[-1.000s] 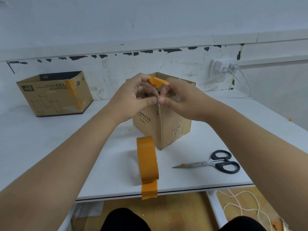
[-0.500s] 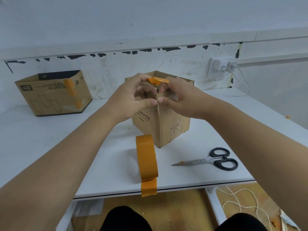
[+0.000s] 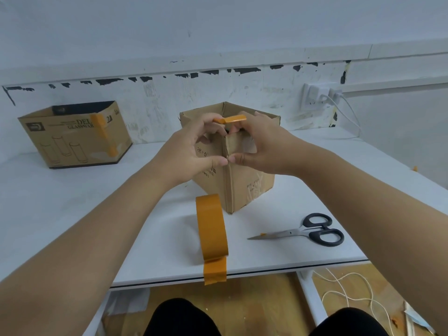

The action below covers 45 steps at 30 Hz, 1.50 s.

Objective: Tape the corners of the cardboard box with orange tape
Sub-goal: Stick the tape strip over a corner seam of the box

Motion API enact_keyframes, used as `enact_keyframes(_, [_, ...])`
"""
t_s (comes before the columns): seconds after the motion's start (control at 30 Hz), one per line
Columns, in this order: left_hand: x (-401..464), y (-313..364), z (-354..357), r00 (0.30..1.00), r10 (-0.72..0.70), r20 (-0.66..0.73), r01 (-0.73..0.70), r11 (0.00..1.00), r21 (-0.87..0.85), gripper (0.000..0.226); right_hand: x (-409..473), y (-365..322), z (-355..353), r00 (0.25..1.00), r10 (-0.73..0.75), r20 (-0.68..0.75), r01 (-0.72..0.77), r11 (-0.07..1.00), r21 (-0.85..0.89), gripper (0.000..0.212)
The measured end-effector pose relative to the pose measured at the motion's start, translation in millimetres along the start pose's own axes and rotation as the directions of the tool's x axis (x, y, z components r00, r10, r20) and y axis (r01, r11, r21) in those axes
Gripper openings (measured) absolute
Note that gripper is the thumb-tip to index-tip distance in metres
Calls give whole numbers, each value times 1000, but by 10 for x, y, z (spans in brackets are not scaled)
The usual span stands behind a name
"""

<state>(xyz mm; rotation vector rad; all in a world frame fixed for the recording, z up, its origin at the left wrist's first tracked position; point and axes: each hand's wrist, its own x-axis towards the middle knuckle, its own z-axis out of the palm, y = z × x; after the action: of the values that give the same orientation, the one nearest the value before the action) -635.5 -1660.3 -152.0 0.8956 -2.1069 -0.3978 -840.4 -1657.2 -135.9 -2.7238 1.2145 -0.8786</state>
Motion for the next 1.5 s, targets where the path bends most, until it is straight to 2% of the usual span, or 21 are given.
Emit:
enact_keyframes(0.3, [-23,-1,21,999,18,-41,-17,1000,11,62,7,25,23,1000,17,0,-17,999,-50,45])
enact_keyframes(0.43, [-10,21,9,999,25,-33,-26,1000,-14,53,4,43,21,1000,-20,15,20,999,-29,41])
enact_keyframes(0.53, [5,19,20,999,-1,-51,1,1000,-3,56,18,45,18,999,-33,24,35,998,-57,38])
enact_keyframes(0.67, [12,22,6,998,-48,-33,46,998,-49,61,22,52,14,1000,-7,7,7,999,42,21])
enact_keyframes(0.87, [39,101,-33,999,-42,-7,41,997,-70,46,22,26,-5,999,47,15,-48,997,67,24])
enact_keyframes(1.0, [111,174,-153,995,-90,50,94,990,-105,28,-12,-2,-84,992,117,38,-123,958,260,35])
enact_keyframes(1.07, [136,229,-184,996,-85,29,87,995,-40,21,-31,-31,-108,987,158,-3,-146,917,371,44])
enact_keyframes(1.17, [151,328,-223,995,-86,-55,89,994,66,19,-50,-129,-160,963,198,-180,-106,900,423,52])
enact_keyframes(1.27, [139,414,-269,993,-74,-93,87,985,148,21,-49,-230,-233,928,201,-313,-62,913,404,36])
enact_keyframes(1.4, [48,536,-332,994,-65,-82,78,983,165,9,-98,-361,-276,924,175,-341,-35,925,380,6])
enact_keyframes(1.5, [-31,595,-351,995,-64,-75,75,985,157,8,-151,-428,-281,918,172,-358,-40,937,347,8])
